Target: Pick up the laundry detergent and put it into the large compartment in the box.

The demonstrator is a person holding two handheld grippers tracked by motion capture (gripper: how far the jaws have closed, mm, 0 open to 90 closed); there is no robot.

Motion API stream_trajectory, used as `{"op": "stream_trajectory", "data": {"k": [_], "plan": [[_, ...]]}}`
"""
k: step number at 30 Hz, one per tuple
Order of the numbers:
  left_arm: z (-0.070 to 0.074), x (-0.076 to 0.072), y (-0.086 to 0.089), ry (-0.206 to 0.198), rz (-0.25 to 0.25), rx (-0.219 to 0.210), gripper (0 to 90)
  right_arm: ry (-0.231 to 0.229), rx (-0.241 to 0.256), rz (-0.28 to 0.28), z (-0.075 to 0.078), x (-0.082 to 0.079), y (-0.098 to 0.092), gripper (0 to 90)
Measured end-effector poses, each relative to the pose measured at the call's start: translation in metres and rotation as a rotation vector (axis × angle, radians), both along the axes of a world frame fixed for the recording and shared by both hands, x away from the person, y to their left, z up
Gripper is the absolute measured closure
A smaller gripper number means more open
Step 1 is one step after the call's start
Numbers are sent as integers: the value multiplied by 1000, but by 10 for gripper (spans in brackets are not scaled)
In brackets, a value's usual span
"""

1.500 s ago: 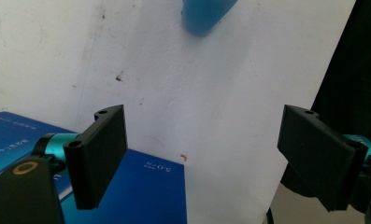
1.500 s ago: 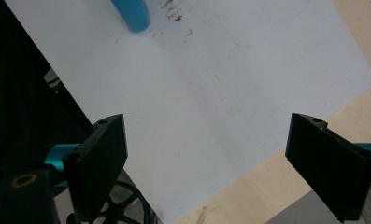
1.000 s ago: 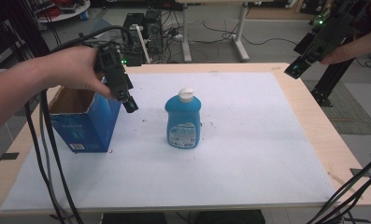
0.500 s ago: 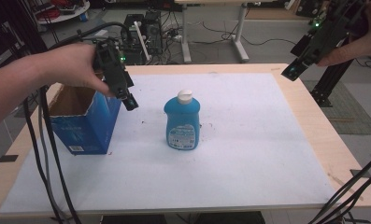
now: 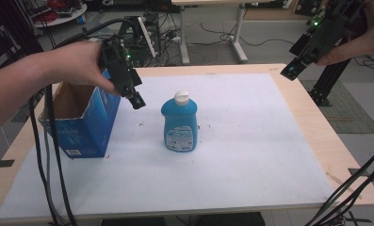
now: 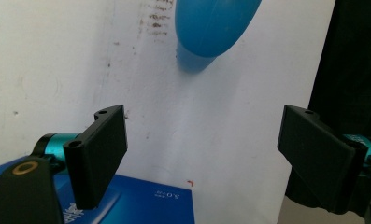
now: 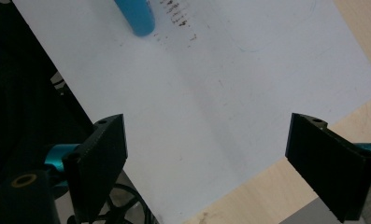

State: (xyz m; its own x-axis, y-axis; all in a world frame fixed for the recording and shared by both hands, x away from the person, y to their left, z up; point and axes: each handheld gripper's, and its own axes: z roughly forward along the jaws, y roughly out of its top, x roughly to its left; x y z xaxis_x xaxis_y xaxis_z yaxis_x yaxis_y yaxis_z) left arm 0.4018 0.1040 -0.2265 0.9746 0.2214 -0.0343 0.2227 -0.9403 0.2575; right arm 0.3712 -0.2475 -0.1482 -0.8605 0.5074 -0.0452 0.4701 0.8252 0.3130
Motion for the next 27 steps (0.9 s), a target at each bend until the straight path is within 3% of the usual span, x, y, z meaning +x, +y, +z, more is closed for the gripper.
{"op": "stream_trajectory", "data": {"k": [8, 27], "plan": [[-1, 0, -19, -11, -48, 4, 160, 0, 2, 2, -1, -2, -1, 121], [-16, 3, -66, -4, -105, 28, 160, 1, 7, -1, -4, -7, -4, 120]]}}
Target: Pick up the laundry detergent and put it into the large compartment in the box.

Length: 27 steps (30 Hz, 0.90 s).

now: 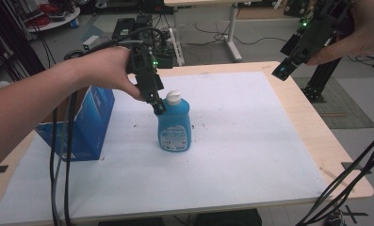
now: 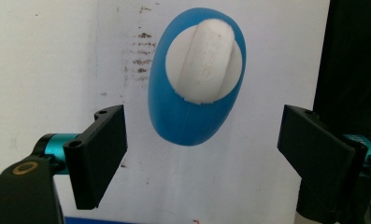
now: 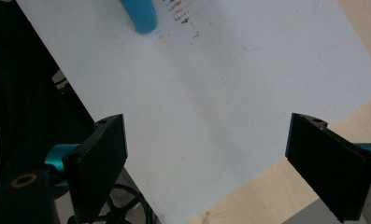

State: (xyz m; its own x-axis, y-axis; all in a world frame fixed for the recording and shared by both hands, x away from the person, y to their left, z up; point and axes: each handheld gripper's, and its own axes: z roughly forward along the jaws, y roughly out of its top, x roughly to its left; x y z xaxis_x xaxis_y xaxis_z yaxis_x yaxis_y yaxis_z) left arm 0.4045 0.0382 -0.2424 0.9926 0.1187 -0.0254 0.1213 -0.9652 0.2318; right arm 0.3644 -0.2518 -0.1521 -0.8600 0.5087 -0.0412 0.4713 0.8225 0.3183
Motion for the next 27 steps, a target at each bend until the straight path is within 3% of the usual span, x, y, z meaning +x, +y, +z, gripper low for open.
{"op": "stream_trajectory", "data": {"k": [12, 27], "plan": [[-14, 3, -19, 11, -22, 12, 160, 3, 5, -3, -2, 0, -4, 120], [-33, 3, -34, 9, -49, 64, 161, 6, 5, -5, -3, 1, -4, 121]]}}
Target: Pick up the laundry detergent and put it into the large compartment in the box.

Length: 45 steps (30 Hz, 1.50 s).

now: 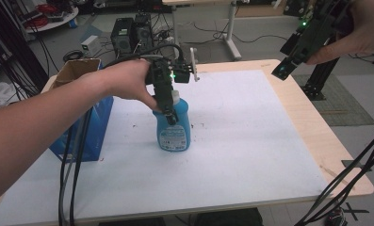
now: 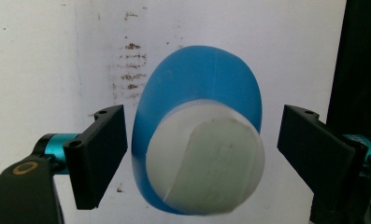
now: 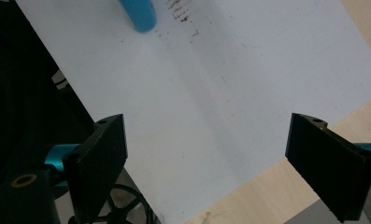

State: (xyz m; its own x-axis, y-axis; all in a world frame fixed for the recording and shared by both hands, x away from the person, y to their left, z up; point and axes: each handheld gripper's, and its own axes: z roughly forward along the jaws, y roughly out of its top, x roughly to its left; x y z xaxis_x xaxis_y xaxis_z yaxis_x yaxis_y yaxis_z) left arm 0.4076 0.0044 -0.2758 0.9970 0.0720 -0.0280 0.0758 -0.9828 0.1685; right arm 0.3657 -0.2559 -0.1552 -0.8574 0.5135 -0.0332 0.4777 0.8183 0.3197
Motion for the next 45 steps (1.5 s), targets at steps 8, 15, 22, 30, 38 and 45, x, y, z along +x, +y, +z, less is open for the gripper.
{"op": "stream_trajectory", "data": {"k": [8, 15, 22, 30, 38, 45], "plan": [[-6, -1, -4, -9, -12, 24, 161, -1, 3, 1, 0, -1, -1, 120], [-8, 1, -4, -11, -5, 27, 161, 0, 5, -3, -1, -1, -2, 120], [-9, 1, -3, -10, -3, 38, 164, 2, 5, -1, -1, 0, -2, 120], [-10, 2, -3, -4, -13, 45, 185, 4, 6, 0, -2, 0, -2, 121], [-10, 2, -3, -6, -9, 44, 212, 2, 9, -3, -2, 1, -3, 120], [-10, 2, -3, -4, -11, 51, 235, 3, 9, 1, -2, 1, -3, 120]]}}
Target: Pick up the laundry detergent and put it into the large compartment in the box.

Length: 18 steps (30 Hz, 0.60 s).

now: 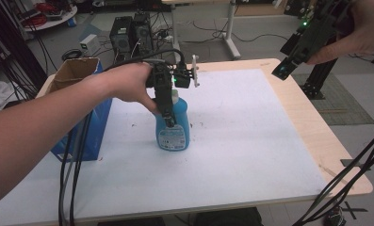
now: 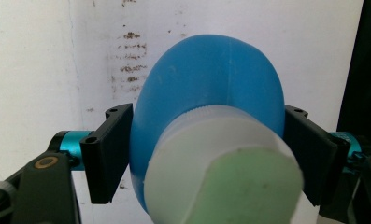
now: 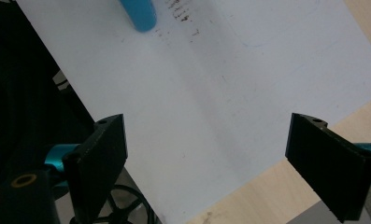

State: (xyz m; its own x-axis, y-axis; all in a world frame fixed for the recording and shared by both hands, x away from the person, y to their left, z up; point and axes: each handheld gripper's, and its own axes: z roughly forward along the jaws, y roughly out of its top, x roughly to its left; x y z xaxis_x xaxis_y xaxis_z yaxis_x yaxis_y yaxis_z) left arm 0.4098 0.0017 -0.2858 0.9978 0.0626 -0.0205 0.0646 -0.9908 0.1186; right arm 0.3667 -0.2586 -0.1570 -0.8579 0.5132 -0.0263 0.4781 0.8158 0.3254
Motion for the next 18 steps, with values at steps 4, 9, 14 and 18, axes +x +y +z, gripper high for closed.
{"op": "stream_trajectory", "data": {"k": [4, 9, 14, 18], "plan": [[0, -1, 0, 0, 5, -3, 240, -1, 0, 0, 0, 0, 0, 121], [0, -1, 0, 0, 3, 3, 256, -1, 2, -4, 0, -1, 0, 120], [1, 0, 1, -4, 5, 1, 273, -3, 3, 0, 0, -1, 0, 120], [0, 0, 1, -4, 4, 7, 284, -4, 4, 3, 0, -1, -1, 120]]}}
